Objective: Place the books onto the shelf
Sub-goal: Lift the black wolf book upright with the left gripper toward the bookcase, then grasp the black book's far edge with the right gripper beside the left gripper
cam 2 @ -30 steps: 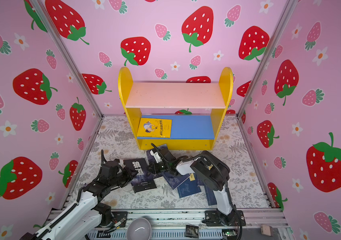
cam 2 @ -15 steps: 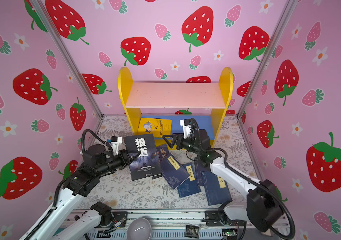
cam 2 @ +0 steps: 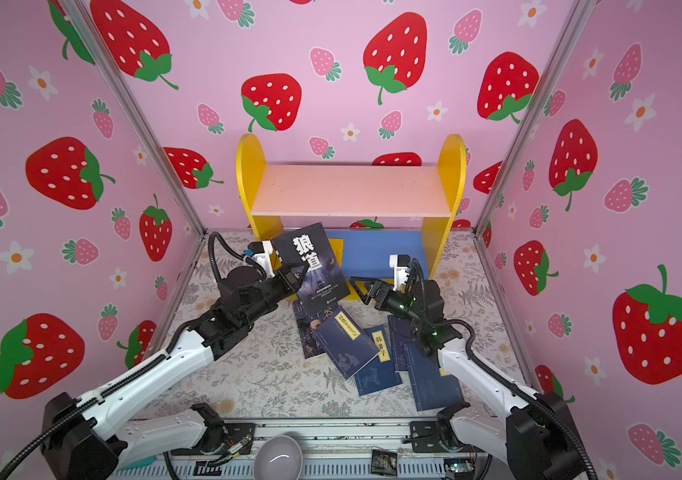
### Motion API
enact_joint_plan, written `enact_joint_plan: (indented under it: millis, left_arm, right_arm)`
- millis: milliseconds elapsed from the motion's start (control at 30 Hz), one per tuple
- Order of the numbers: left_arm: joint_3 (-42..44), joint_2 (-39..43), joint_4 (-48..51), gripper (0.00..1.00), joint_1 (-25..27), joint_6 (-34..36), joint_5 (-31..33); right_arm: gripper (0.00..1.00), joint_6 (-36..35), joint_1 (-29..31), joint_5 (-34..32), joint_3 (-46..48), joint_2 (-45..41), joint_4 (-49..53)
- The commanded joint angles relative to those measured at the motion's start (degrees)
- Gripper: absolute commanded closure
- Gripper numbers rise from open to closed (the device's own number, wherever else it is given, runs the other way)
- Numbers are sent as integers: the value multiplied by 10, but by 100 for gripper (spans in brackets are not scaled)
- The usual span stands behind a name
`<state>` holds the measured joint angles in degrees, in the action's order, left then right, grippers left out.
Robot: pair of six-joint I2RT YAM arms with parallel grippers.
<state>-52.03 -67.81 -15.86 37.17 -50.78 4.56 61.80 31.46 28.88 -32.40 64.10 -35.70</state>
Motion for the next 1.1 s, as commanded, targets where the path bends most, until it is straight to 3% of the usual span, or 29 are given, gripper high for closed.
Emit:
enact_joint_plan:
  millis: [0,133,600,733,933,1067]
  left_arm:
    - [-38,-33,-192,100,21,-3,99]
    - [-48,-80,-236,100,43,-14,132]
    - [-44,-126,-305,100,61,-66,120]
    - [-35,-130,-306,100,66,-80,120]
    - [-17,-137,-315,100,67,-92,114]
    - [-13,-136,-316,100,67,-86,99]
  right_arm:
    - [2,92,-3,19,37,-13,-119]
    - [0,106,-3,32,33,2,-149]
    - [5,205,28,53,-7,152,-321]
    - [21,224,30,31,-13,170,-364]
    - [60,267,34,7,-12,197,-436]
    - [73,281,33,-14,5,200,-459]
